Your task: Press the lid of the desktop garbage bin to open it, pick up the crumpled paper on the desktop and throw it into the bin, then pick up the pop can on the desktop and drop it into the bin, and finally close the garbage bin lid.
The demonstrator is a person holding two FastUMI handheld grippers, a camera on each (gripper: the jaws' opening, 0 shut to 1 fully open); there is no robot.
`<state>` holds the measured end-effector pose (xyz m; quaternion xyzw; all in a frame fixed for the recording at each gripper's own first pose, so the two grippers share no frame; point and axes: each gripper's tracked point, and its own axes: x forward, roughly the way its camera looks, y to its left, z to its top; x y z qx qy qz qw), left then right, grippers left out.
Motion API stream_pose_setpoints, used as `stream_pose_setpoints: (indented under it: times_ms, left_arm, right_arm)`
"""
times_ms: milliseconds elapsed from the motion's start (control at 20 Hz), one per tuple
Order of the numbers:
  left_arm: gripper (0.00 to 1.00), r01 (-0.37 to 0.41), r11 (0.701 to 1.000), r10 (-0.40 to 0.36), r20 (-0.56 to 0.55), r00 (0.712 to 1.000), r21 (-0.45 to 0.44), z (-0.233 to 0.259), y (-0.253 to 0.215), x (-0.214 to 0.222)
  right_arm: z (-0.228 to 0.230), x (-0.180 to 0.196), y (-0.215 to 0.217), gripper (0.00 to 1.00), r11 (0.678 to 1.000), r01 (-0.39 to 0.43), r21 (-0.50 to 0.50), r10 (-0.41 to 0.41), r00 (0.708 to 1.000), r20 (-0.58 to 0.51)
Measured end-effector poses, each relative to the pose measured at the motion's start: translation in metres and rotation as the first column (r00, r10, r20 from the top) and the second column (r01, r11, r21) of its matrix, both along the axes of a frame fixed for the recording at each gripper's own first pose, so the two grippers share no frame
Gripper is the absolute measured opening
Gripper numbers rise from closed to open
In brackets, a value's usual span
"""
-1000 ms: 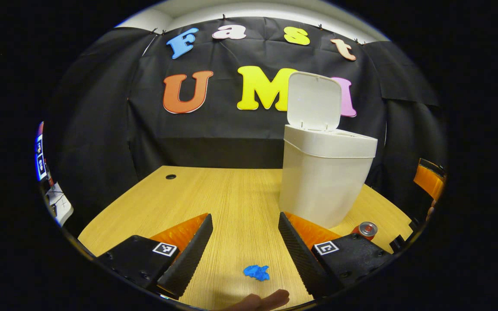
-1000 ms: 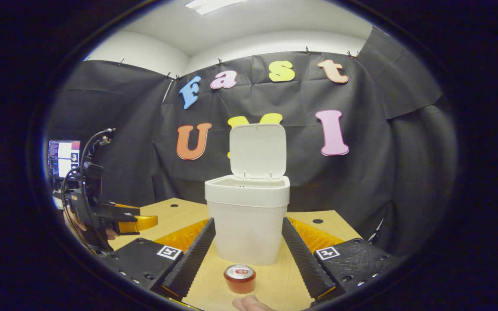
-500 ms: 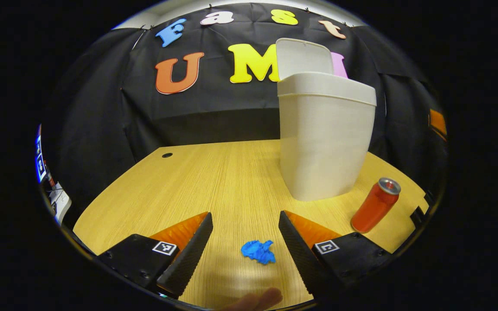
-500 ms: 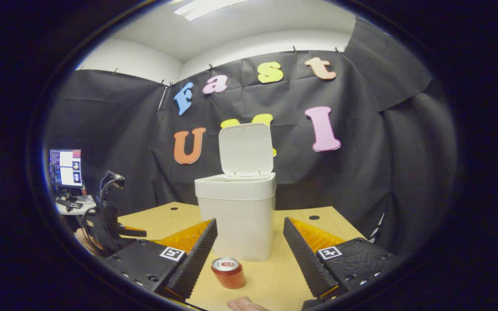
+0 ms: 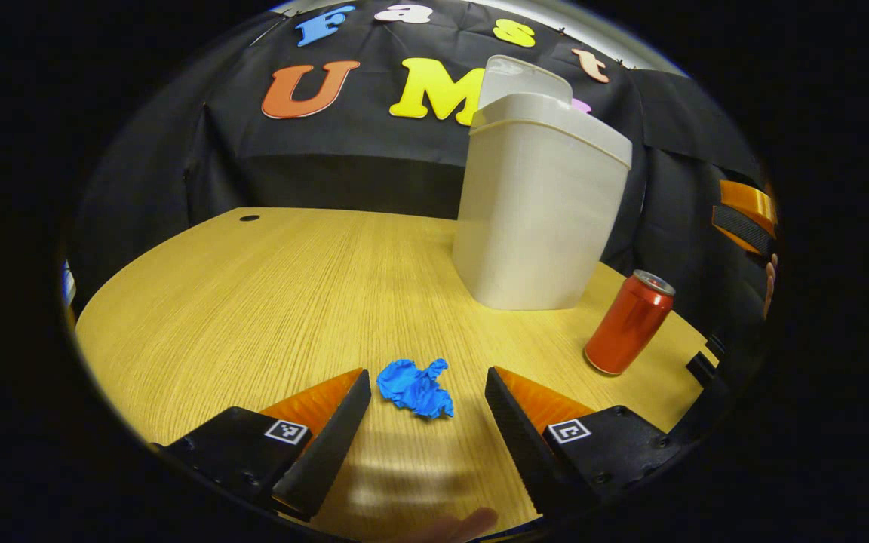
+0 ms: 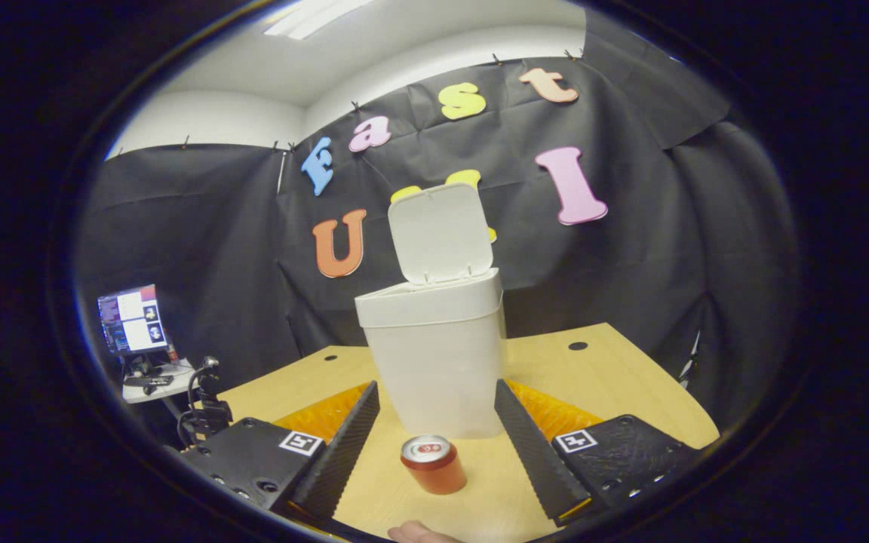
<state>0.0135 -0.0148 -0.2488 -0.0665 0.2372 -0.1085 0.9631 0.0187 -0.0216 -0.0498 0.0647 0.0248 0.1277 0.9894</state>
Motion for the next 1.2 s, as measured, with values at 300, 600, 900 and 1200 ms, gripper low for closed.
stream_pose_setpoints:
  times_ms: [300,600,900,1200]
  left_arm:
    - [0.90,-0.044,0.991,0.044,0.006,0.999,0.124,-0.011,0.010,0.008]
    - [0.73,-0.083,0.984,0.085,-0.001,0.996,0.160,-0.011,0.011,0.013]
    - [0.56,-0.104,0.982,0.104,0.010,0.995,0.158,-0.010,0.013,0.021]
    - [0.41,-0.126,0.979,0.124,0.021,0.992,0.163,-0.007,0.017,0.021]
  right_arm:
    - [-0.030,0.002,0.004,0.95,0.994,0.019,-0.109,-0.022,1.000,-0.021]
    - [-0.072,0.003,0.014,0.96,0.987,-0.002,-0.162,-0.016,0.994,-0.110]
    - [-0.111,0.007,0.027,0.96,0.974,-0.042,-0.224,0.000,0.983,-0.183]
    - [-0.127,0.016,0.027,0.93,0.976,-0.032,-0.218,-0.015,0.977,-0.211]
